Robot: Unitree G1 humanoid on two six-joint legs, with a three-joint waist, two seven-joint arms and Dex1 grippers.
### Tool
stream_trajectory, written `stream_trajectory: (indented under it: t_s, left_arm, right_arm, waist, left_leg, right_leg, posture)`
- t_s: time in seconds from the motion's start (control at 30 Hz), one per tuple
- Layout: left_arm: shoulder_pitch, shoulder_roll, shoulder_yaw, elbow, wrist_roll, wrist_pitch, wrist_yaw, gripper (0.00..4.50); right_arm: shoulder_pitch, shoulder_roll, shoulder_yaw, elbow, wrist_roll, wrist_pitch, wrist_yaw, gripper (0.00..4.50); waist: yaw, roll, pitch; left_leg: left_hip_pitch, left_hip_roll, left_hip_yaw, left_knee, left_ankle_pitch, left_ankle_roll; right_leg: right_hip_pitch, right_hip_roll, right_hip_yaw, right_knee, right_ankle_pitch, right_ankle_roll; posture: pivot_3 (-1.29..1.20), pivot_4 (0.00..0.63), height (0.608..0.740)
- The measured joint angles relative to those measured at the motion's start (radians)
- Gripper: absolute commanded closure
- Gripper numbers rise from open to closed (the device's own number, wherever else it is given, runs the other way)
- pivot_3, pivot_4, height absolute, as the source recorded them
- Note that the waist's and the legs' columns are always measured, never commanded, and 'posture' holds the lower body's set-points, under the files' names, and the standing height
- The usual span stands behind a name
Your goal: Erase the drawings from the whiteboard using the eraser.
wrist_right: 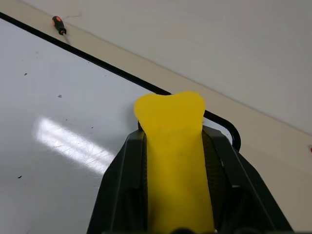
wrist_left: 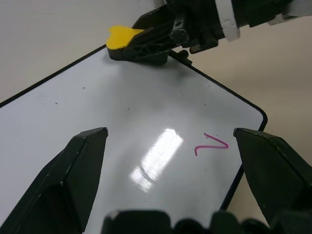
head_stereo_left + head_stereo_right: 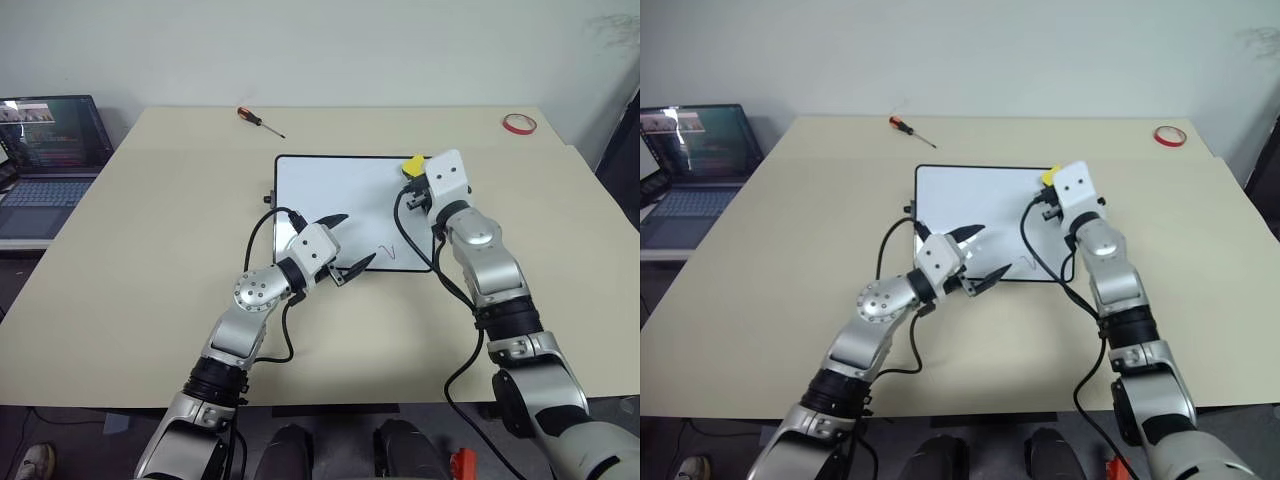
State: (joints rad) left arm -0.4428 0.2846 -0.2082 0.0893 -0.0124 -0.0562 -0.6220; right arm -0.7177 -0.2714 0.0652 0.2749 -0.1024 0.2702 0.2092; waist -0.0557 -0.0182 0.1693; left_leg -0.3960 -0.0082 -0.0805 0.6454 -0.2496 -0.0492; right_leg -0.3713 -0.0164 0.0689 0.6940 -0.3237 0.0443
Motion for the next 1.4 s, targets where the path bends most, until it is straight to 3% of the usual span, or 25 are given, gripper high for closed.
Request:
stream_trajectory:
  t_s: [0.53, 0.77, 1.03, 1.4]
  left_arm:
    - [0.004, 0.005, 0.000, -0.001, -0.007, 0.005, -0.020, 0.00]
    - [0.041, 0.005, 0.001, -0.026, -0.007, 0.009, -0.012, 0.00]
    - [0.226, 0.003, 0.038, -0.098, -0.013, 0.066, 0.064, 0.00]
    - [0.237, -0.006, -0.001, -0.118, -0.004, 0.070, 0.065, 0.00]
  right_arm:
    - [0.238, -0.066, -0.010, -0.290, 0.017, 0.155, 0.050, 3.34]
    - [0.306, -0.065, -0.004, -0.334, 0.019, 0.090, 0.069, 3.34]
    - [0.351, -0.069, 0.000, -0.380, 0.028, -0.012, 0.113, 3.34]
    - [0.295, -0.019, 0.114, -0.264, -0.001, -0.179, 0.157, 3.34]
  waist:
    - [0.009, -0.001, -0.001]
    - [0.007, -0.001, -0.001]
    - [0.009, -0.001, 0.000]
    - [0.014, -0.001, 0.000]
  left_leg:
    - [0.002, 0.000, 0.000, 0.000, 0.000, 0.000]
    - [-0.001, 0.000, 0.000, -0.001, 0.000, 0.000]
    - [-0.003, 0.000, -0.001, -0.001, 0.000, 0.000]
    - [-0.003, 0.000, 0.000, -0.002, 0.000, 0.000]
  right_leg:
    - [0.003, 0.000, 0.000, 0.000, 0.000, 0.000]
    - [0.000, 0.000, 0.000, -0.003, 0.000, 0.000]
    - [-0.001, 0.000, -0.001, -0.005, 0.000, 0.000]
    - [-0.001, 0.000, -0.001, -0.005, 0.000, 0.000]
  posture:
    - [0.00, 0.150, 0.740]
    - [0.00, 0.150, 0.740]
    - [0.00, 0.150, 0.740]
    - [0.00, 0.150, 0.740]
